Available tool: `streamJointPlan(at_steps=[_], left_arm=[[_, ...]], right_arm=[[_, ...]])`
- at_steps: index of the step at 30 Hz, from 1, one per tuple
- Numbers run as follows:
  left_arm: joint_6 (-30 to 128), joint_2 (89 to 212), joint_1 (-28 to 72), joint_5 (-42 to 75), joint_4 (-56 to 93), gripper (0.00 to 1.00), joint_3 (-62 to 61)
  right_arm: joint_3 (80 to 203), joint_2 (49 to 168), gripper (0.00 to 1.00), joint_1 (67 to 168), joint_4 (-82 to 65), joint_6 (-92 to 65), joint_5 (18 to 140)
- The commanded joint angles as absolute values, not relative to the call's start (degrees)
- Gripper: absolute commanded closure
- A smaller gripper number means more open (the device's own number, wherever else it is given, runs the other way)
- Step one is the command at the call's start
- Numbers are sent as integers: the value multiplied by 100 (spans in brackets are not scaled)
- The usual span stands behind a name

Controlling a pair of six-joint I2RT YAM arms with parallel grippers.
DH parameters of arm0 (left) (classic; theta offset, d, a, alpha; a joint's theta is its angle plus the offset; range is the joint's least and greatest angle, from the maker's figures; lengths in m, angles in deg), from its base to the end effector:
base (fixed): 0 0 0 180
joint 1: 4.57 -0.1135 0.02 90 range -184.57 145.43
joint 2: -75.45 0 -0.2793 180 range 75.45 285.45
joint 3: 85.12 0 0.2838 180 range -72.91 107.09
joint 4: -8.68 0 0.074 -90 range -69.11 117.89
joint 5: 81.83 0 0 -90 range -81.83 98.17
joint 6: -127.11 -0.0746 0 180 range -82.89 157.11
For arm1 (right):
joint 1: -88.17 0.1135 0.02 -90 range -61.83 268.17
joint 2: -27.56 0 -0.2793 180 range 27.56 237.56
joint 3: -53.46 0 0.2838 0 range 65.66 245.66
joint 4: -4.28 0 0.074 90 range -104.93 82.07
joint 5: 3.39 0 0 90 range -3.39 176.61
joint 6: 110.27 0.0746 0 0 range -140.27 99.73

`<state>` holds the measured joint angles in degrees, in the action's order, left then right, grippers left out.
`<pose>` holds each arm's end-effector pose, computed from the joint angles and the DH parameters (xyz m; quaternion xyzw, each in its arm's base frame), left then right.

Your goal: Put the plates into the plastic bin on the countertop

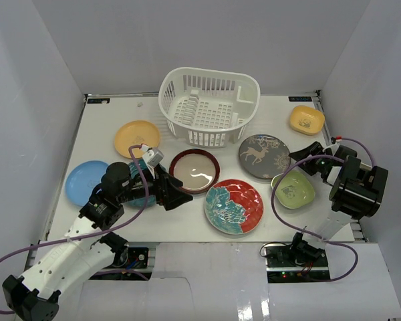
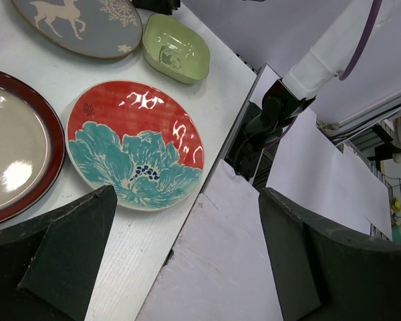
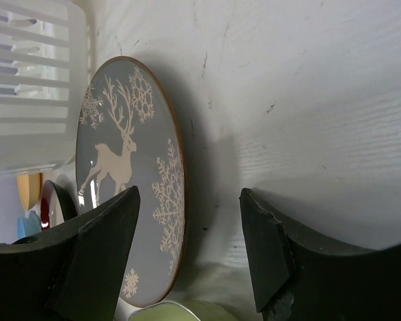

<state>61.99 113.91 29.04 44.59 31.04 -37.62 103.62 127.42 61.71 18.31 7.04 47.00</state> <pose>0.1520 -0.1542 0.3009 0.2500 0.7281 -0.5017 0.3944 0.3419 -0.1170 0.0956 0.2406 0.8165 0.3046 0.4273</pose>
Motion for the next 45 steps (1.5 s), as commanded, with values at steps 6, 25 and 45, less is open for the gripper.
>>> streamJointPlan(at_steps=[6, 25, 45], left_arm=[[6119, 11394, 2936, 4438, 3108, 2, -3775], [6066, 11719, 2839, 4350, 3170, 2, -3705], [6497, 11939, 2725, 3771, 3354, 2, -3758]], right_arm=[[11065, 13461, 35, 6566, 1361, 390, 4232], [11119, 13463, 92, 6778, 2177, 1347, 4117], [11285, 9032, 92, 7163, 1318, 2306, 5822]])
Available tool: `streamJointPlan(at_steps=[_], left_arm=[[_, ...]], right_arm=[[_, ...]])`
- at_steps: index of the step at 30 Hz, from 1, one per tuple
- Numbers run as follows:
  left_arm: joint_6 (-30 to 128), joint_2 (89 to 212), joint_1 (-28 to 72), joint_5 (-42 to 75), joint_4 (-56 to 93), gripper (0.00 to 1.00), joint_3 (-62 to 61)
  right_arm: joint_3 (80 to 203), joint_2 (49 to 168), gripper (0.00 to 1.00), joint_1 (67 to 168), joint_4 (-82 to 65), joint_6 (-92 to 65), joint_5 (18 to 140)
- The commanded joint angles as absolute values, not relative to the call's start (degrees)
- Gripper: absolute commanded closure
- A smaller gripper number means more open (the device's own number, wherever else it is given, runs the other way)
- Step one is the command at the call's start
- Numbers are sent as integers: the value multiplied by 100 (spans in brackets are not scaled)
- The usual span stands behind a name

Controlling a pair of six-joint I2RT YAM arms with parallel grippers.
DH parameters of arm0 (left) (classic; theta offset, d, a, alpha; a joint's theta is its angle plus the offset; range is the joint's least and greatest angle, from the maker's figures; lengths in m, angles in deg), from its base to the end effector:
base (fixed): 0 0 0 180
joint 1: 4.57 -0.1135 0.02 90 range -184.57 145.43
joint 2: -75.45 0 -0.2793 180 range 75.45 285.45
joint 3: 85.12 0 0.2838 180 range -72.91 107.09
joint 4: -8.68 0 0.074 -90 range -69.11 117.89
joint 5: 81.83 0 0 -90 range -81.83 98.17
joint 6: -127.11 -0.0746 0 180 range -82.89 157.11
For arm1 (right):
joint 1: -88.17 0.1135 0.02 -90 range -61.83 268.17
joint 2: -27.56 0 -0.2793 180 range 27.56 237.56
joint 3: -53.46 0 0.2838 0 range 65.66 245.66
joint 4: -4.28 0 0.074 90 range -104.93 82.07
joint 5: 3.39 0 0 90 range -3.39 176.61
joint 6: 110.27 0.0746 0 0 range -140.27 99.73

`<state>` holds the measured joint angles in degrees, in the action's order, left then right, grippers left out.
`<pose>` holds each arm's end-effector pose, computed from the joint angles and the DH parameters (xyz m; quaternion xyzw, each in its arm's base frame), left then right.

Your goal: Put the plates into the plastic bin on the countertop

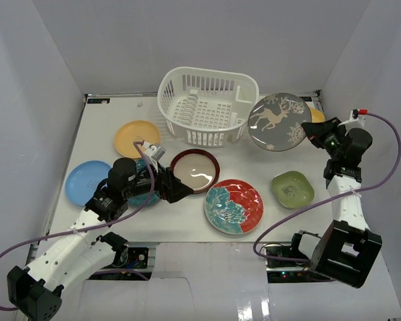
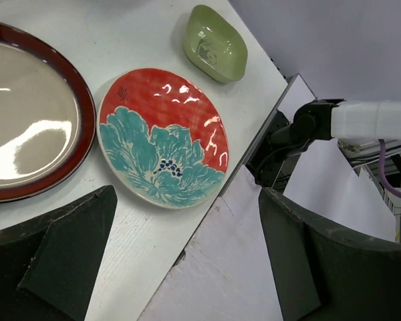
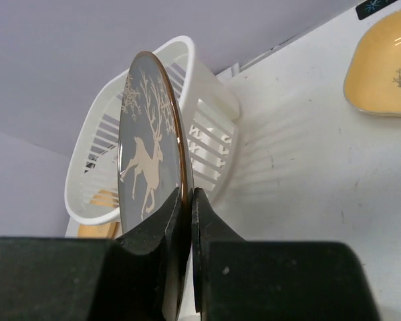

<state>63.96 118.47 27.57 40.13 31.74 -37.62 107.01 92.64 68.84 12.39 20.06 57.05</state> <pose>0.1728 -0.1552 0.2825 0.1965 0.7724 -0.4708 0.3783 0.3132 -0.0709 0.3018 0.1983 0.6976 0.3034 0.6181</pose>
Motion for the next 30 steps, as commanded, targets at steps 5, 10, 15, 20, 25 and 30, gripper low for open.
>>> streamJointPlan(at_steps=[5, 10, 15, 20, 25, 30], left_arm=[[6611, 12255, 2725, 3559, 3495, 3, -3749], [6848, 12607, 2734, 3436, 3495, 7, -3801], [7586, 13054, 2821, 3480, 2917, 16, -4266], [7912, 13556, 3295, 2874, 2678, 18, -4452], [8000, 14356, 3806, 2469, 2292, 18, -4285], [8140, 15136, 3981, 2416, 1694, 15, -4276]], right_arm=[[12759, 9672, 92, 8209, 956, 1893, 6314], [14105, 11163, 92, 9247, 939, 1735, 6648], [15764, 12668, 92, 9810, 746, 1682, 6746], [17120, 14198, 92, 10170, 325, 1427, 6895], [17922, 15096, 92, 10303, -204, 1058, 7079], [17712, 15211, 89, 10320, -432, 707, 7193]])
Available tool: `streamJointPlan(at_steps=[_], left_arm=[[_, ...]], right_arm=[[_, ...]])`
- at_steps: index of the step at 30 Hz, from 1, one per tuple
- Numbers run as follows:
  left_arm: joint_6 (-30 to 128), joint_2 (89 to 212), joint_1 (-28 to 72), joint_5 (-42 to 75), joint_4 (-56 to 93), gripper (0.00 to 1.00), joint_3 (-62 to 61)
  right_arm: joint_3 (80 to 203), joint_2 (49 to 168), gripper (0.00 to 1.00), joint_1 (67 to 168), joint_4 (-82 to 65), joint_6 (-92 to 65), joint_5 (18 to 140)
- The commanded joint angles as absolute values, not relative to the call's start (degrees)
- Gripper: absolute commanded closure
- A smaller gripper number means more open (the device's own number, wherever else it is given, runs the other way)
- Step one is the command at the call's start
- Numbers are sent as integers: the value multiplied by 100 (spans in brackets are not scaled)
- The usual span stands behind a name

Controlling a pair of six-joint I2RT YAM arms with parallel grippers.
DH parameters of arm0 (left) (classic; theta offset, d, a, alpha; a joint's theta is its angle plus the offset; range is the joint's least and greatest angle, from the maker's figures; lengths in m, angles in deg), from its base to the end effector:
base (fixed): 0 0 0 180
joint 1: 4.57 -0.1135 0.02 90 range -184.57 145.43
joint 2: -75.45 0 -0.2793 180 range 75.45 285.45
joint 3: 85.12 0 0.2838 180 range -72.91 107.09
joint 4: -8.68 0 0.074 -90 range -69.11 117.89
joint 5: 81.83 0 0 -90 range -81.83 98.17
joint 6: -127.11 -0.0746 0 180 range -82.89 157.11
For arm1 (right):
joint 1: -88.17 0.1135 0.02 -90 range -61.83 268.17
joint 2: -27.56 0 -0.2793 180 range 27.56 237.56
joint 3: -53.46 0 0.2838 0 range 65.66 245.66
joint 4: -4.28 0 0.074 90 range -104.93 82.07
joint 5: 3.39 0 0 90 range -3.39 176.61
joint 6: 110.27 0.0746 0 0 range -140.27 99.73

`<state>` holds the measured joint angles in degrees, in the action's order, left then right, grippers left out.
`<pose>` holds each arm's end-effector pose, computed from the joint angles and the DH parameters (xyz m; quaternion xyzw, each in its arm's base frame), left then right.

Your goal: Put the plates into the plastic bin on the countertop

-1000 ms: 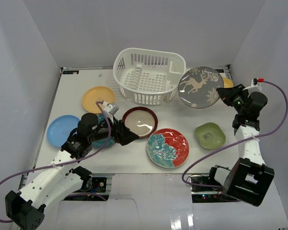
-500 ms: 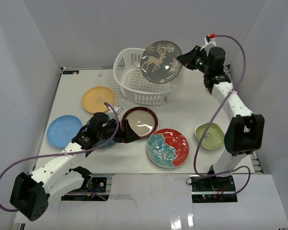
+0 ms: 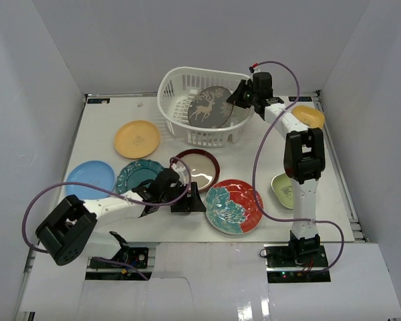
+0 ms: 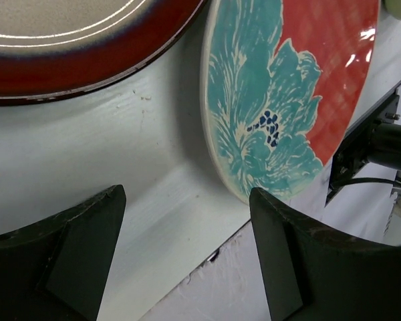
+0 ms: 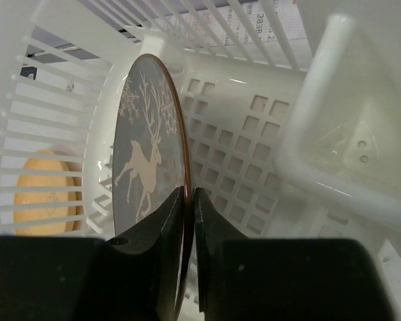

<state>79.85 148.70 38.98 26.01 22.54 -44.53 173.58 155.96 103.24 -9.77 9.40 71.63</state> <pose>0.1859 -0.2083 0.1226 0.0639 0.9172 -0.3553 0.1685 0.5835 0.1771 0.2360 0.0327 0.8261 0.3102 0.4693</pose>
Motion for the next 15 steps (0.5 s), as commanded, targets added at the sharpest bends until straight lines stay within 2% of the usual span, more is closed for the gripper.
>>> streamJointPlan(at_steps=[1, 3, 4, 7, 10, 12, 15], left_arm=[[8193, 15252, 3999, 2434, 1537, 15, -4259], [8202, 15558, 4104, 2425, 1430, 14, -4171], [8211, 15639, 4131, 2399, 1386, 14, -4127], [8237, 15858, 4210, 2320, 1263, 14, -4021], [8272, 15990, 4254, 2258, 1114, 15, -4012], [8299, 16061, 4272, 2153, 1043, 17, -4065], [8386, 16228, 4280, 2100, 798, 22, -4162]], right_arm=[[17554, 15193, 81, 10329, -432, 636, 7202], [17404, 15097, 63, 10355, -450, 487, 7325], [17325, 15070, 44, 10355, -467, 451, 7326], [17150, 14790, 22, 10382, -502, 363, 7326], [16991, 14421, 9, 10382, -529, 346, 7229], [16745, 14166, 5, 10382, -520, 346, 7062], [16054, 13525, 4, 10382, -415, 363, 6790]])
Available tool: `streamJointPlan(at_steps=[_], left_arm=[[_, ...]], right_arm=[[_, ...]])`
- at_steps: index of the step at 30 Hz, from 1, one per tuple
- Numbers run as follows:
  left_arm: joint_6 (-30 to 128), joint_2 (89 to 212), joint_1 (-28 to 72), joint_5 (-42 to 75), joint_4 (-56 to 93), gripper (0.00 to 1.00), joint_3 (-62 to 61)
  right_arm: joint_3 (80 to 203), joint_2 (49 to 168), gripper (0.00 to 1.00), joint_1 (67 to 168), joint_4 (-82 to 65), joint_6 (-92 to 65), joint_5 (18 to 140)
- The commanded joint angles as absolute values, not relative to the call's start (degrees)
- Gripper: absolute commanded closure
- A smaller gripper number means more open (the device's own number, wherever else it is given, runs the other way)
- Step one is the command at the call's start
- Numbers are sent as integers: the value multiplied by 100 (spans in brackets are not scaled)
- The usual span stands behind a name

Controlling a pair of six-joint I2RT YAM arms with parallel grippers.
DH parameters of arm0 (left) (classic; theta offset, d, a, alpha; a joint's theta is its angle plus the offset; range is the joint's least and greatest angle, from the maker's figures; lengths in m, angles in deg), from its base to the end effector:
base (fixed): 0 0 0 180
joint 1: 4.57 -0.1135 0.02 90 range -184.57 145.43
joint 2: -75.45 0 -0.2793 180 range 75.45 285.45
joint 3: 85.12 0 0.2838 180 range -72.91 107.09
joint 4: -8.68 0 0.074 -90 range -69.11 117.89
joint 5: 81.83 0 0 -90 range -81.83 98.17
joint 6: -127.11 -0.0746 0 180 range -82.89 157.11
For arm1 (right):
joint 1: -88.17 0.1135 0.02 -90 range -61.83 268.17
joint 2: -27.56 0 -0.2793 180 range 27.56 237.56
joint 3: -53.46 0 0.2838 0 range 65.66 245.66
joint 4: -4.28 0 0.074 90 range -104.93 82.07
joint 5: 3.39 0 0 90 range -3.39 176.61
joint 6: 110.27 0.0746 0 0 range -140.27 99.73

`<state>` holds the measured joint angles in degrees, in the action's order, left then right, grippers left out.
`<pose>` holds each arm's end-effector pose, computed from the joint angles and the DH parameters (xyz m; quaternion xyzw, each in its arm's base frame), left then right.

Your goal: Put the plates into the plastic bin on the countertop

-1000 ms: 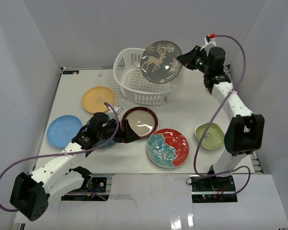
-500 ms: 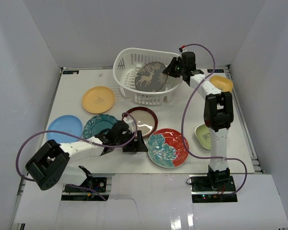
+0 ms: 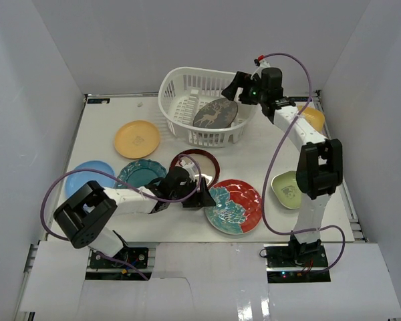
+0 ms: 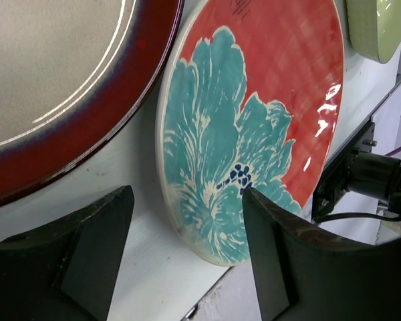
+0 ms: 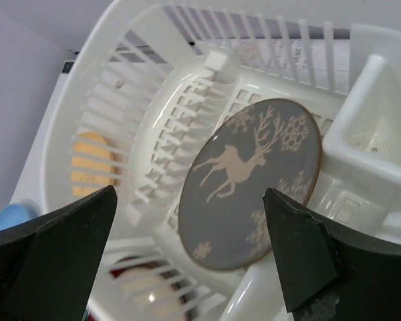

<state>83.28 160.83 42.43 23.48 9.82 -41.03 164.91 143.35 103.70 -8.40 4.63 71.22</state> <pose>0.2028 -0.2463 0.1061 0.0603 0.9065 -0.3741 0.1862 0.5381 0.1701 0.3008 -0.0143 0.8006 0.3047 0.5158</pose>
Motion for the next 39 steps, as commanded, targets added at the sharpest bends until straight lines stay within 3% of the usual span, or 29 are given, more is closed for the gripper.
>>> streamJointPlan(at_steps=[1, 5, 8, 9, 11, 12, 14, 21, 27, 34, 39], left_arm=[[8413, 16281, 4289, 2117, 658, 24, -4205], [8466, 16527, 4307, 2249, 393, 34, -4232], [8431, 16536, 4315, 2258, 349, 52, -4250], [8448, 16466, 4316, 2197, 305, 63, -4285], [8466, 16387, 4307, 2144, 261, 75, -4408], [8483, 16300, 4315, 2109, 235, 87, -4451], [8510, 16211, 4316, 2100, 260, 100, -4540], [8571, 15053, 4316, 2170, 488, 100, -4847], [8633, 13619, 4298, 2241, 1076, 100, -4331], [8255, 13222, 3930, 1968, 1737, 100, -3012], [8412, 13792, 2948, 2669, 1492, 100, -2168]], right_arm=[[15789, 13332, 3, 10373, -328, 415, 6711], [14199, 11937, 3, 10382, 173, 486, 6246], [12898, 10819, 4, 10364, 218, 284, 6191], [12251, 10503, 5, 10364, 227, 249, 6244], [11676, 9667, 6, 10355, 210, 179, 6262], [11194, 9160, 9, 10347, 105, 179, 6253], [10770, 8682, 10, 10338, -45, 91, 6175], [9591, 6671, 18, 10329, -932, 424, 6121], [9861, 5589, 40, 10338, -1732, 714, 6736], [10767, 5103, 42, 10329, -2286, 636, 7273], [10751, 4910, 42, 10338, -2462, 574, 7378]])
